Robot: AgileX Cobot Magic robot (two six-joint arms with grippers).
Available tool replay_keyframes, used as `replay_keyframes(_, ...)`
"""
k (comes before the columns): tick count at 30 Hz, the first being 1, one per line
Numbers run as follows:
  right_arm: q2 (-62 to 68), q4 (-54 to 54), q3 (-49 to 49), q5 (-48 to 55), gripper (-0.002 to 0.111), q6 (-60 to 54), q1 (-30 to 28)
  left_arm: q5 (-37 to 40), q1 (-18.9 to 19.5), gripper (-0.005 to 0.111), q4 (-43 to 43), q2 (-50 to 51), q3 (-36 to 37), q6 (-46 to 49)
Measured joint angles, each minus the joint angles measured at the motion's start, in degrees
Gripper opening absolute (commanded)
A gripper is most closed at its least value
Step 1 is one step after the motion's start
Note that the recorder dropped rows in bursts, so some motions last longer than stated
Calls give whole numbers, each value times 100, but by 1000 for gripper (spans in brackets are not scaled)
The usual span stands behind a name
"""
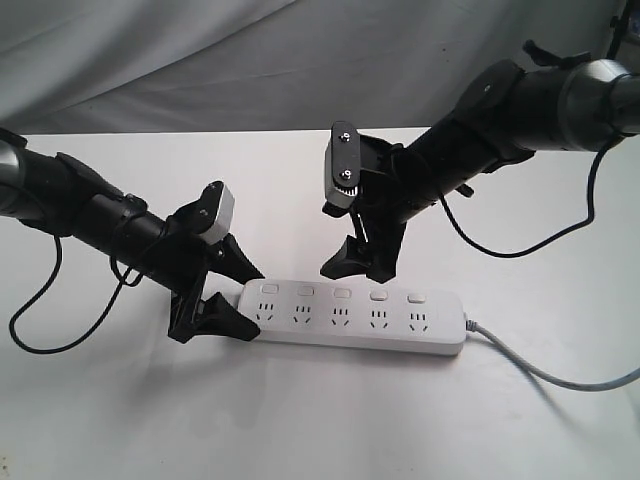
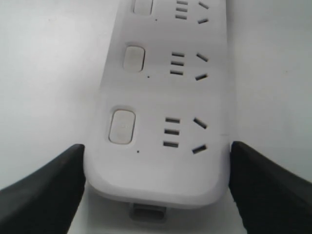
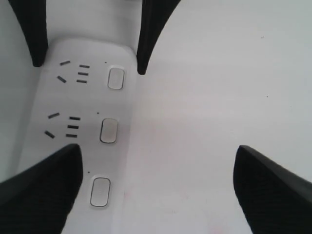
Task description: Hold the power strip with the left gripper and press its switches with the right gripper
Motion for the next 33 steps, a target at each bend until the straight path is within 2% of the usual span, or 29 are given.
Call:
replay_keyframes(21,0,0,0,47,77,22,-26,0,0,3,0,0,0,0)
replay_keyframes(33,-8,18,79,311,77,-113,-494,0,0,3,0,0,0,0)
